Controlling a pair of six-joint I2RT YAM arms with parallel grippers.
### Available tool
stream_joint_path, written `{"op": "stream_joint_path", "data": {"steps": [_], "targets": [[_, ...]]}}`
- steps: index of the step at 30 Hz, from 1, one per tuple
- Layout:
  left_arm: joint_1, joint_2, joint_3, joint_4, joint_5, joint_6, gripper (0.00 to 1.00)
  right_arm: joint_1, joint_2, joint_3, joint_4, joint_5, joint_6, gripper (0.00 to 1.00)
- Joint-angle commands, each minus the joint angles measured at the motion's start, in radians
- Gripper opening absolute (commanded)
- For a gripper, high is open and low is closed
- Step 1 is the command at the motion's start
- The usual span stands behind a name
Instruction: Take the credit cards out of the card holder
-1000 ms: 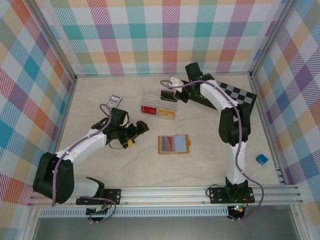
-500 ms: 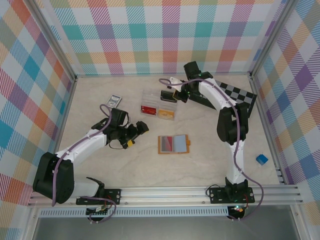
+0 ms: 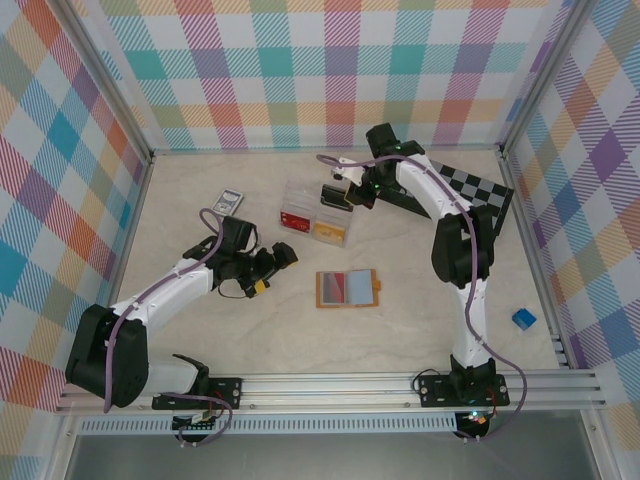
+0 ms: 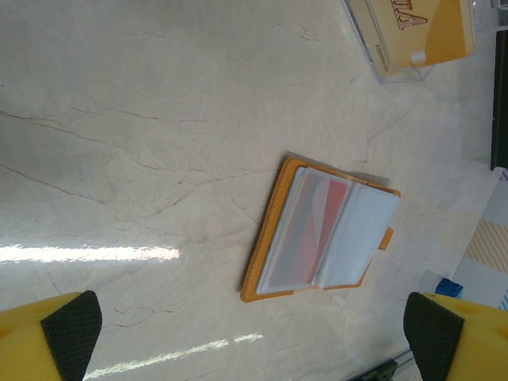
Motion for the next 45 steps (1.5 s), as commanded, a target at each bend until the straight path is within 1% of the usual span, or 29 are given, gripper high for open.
{"op": "stream_joint_path", "data": {"steps": [1,6,13,20,23,25,30,34,37,41,43,45], "targets": [[0.006,-0.025,-0.018,0.006,0.005,-0.001,1.0,0.014,-0.004,0.014,-0.031,-0.031,0.008,0.0],[0.006,-0.048,-0.021,-0.008,-0.015,0.005,1.0,0.018,0.029,0.015,-0.033,-0.008,0.015,0.0],[0.006,-0.046,-0.019,-0.01,-0.012,0.006,1.0,0.021,0.046,0.028,-0.025,0.004,0.039,0.01],[0.007,-0.046,-0.02,-0.01,-0.011,0.006,1.0,0.021,-0.018,0.047,-0.017,-0.028,0.086,0.12],[0.007,-0.047,-0.02,-0.006,-0.01,0.005,1.0,0.021,-0.042,0.071,-0.024,-0.027,0.112,0.15],[0.007,-0.051,-0.02,-0.001,-0.006,0.001,1.0,0.021,-0.051,0.081,-0.028,-0.016,0.124,0.2],[0.006,-0.058,-0.02,-0.005,-0.006,0.003,1.0,0.02,-0.069,0.083,-0.027,0.0,0.141,0.24],[0.006,-0.058,-0.025,-0.004,-0.007,0.001,1.0,0.021,-0.072,0.082,-0.012,0.013,0.159,0.24],[0.007,-0.056,-0.025,-0.002,-0.008,-0.001,1.0,0.021,-0.069,0.083,-0.001,0.013,0.179,0.21],[0.006,-0.055,-0.022,-0.005,-0.008,0.001,1.0,0.021,-0.087,0.067,0.026,0.0,0.256,0.18],[0.006,-0.055,-0.02,-0.012,-0.009,0.005,1.0,0.021,-0.136,0.007,0.073,-0.019,0.312,0.19],[0.005,-0.058,-0.02,-0.02,-0.01,0.009,1.0,0.021,-0.215,-0.089,0.147,-0.029,0.391,0.21]]}}
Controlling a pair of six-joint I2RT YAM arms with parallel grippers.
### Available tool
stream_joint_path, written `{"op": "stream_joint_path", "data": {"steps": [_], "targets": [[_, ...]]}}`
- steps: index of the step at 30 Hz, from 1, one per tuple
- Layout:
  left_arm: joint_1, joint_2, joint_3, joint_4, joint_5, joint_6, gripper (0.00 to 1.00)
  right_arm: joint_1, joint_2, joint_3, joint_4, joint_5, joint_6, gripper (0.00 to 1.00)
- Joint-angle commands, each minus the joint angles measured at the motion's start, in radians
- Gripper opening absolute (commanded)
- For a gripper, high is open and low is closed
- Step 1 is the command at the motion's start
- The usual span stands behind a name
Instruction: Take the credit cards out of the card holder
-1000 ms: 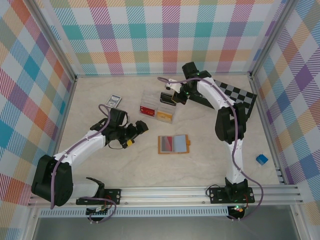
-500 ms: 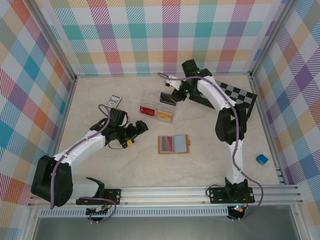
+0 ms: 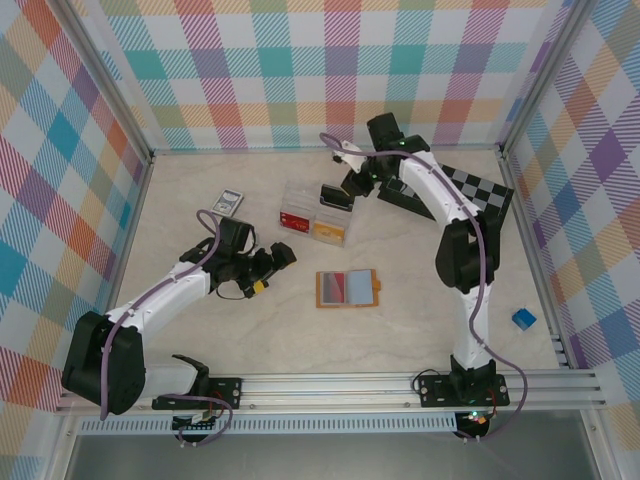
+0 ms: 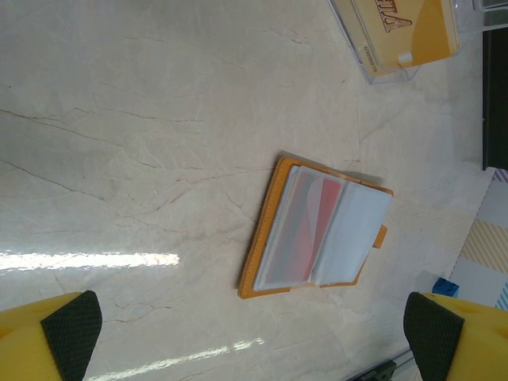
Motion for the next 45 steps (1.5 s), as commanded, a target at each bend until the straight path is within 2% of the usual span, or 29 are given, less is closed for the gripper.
{"op": "stream_joint_path", "data": {"steps": [1,6,8,12,17,21,24,28,36,41,45], "targets": [[0.006,-0.021,-0.007,-0.022,-0.002,0.011,1.0,0.008,-0.163,-0.12,0.112,-0.038,0.163,0.22],[0.0,-0.022,0.005,-0.042,-0.003,0.023,1.0,0.015,-0.403,-0.413,0.248,0.035,0.42,0.27],[-0.007,-0.019,0.015,-0.047,-0.008,0.024,1.0,0.018,-0.516,-0.55,0.308,0.068,0.564,0.32],[-0.026,-0.001,0.043,-0.054,-0.023,0.024,1.0,0.027,-0.713,-0.757,0.303,0.09,0.772,0.41],[-0.052,0.045,0.07,-0.016,-0.034,0.008,1.0,0.055,-0.842,-0.896,0.166,0.19,0.985,0.46],[-0.076,0.091,0.086,0.017,-0.042,-0.012,1.0,0.079,-0.872,-1.016,0.197,0.148,1.103,0.5],[-0.089,0.125,0.086,0.048,-0.04,-0.036,1.0,0.137,-0.832,-1.066,0.25,0.15,1.138,0.54],[-0.1,0.161,0.085,0.07,-0.031,-0.06,1.0,0.243,-0.716,-1.046,0.267,0.212,1.162,0.57],[-0.07,0.128,0.067,0.046,-0.042,-0.062,1.0,0.404,-0.461,-0.878,0.171,0.392,1.2,0.59],[-0.04,0.111,0.053,0.022,-0.046,-0.059,1.0,0.436,-0.354,-0.812,0.117,0.447,1.218,0.6],[-0.028,0.103,0.042,0.017,-0.049,-0.061,1.0,0.436,-0.295,-0.788,0.1,0.431,1.223,0.59]]}}
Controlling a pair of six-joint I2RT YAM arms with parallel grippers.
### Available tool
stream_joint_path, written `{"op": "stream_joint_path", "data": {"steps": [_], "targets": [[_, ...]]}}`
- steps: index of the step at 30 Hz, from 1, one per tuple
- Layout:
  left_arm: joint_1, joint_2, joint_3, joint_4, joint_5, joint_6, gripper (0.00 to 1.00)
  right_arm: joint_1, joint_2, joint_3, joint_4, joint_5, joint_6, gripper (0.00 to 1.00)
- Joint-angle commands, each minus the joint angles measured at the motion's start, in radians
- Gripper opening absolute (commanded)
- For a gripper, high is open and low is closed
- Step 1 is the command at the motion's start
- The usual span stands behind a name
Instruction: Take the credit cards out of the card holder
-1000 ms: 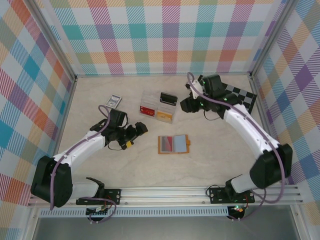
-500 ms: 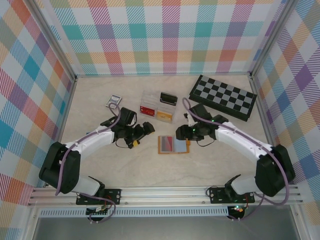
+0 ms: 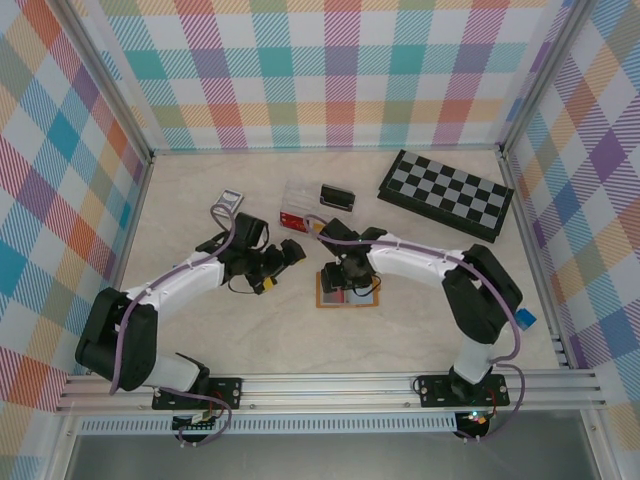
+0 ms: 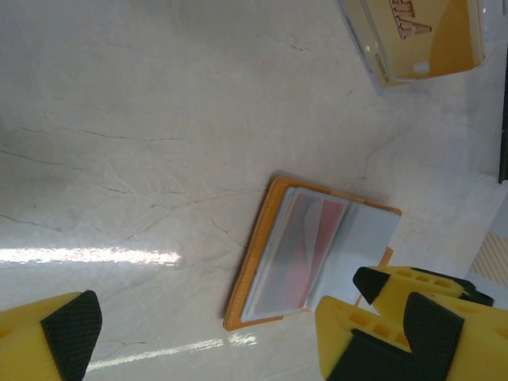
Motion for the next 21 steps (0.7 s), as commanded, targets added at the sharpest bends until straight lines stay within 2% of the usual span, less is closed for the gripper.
{"op": "stream_joint_path", "data": {"steps": [1,7,13,17,21], "targets": [[0.019,-0.024,-0.017,-0.032,-0.01,-0.006,1.0,-0.001,0.048,0.038,-0.069,0.021,0.024,0.59],[0.025,-0.011,0.004,-0.023,0.028,-0.003,0.99,-0.004,0.098,0.048,-0.093,0.02,0.034,0.59],[0.024,0.021,0.031,-0.011,0.072,0.003,0.94,-0.018,0.137,0.028,-0.099,0.008,0.037,0.51],[0.02,0.047,0.023,0.007,0.109,0.004,0.86,-0.03,0.132,-0.001,-0.081,-0.003,0.03,0.47],[-0.006,0.077,0.027,0.032,0.141,0.009,0.73,-0.047,0.117,-0.036,-0.065,-0.011,0.017,0.47]]}}
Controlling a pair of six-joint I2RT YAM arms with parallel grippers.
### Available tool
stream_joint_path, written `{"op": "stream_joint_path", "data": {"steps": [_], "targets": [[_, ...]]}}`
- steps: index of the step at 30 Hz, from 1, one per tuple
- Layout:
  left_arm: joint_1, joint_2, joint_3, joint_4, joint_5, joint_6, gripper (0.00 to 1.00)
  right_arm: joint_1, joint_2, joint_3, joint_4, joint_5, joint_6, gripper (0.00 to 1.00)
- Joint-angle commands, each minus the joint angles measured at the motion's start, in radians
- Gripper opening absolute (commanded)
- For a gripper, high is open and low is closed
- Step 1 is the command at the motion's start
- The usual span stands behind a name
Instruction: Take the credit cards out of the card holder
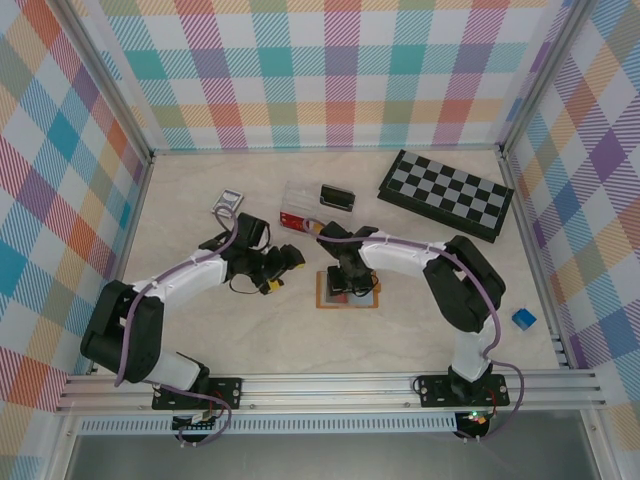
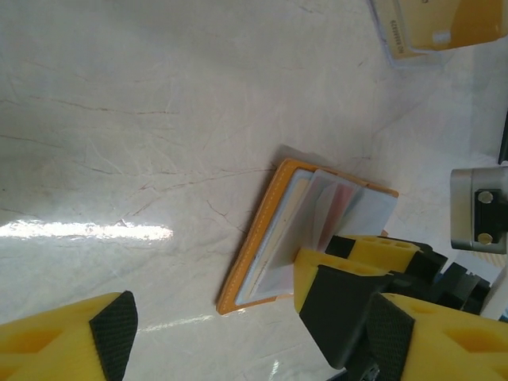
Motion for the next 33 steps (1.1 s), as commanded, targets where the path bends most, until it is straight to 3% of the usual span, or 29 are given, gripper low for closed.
{"op": "stream_joint_path", "data": {"steps": [1,7,12,33], "targets": [[-0.018,0.029,0.025,0.031,0.052,0.008,0.7,-0.025,0.016,-0.067,-0.022,0.01,-0.008,0.46],[-0.073,0.095,0.046,0.097,0.08,0.007,0.42,-0.046,-0.009,-0.107,0.015,-0.033,-0.04,0.44],[-0.108,0.17,0.072,0.144,0.115,0.01,0.3,-0.045,0.0,-0.111,0.017,-0.039,-0.048,0.41],[-0.151,0.374,0.18,0.178,0.137,0.044,0.25,-0.055,-0.02,-0.139,0.06,-0.091,-0.062,0.4]]}}
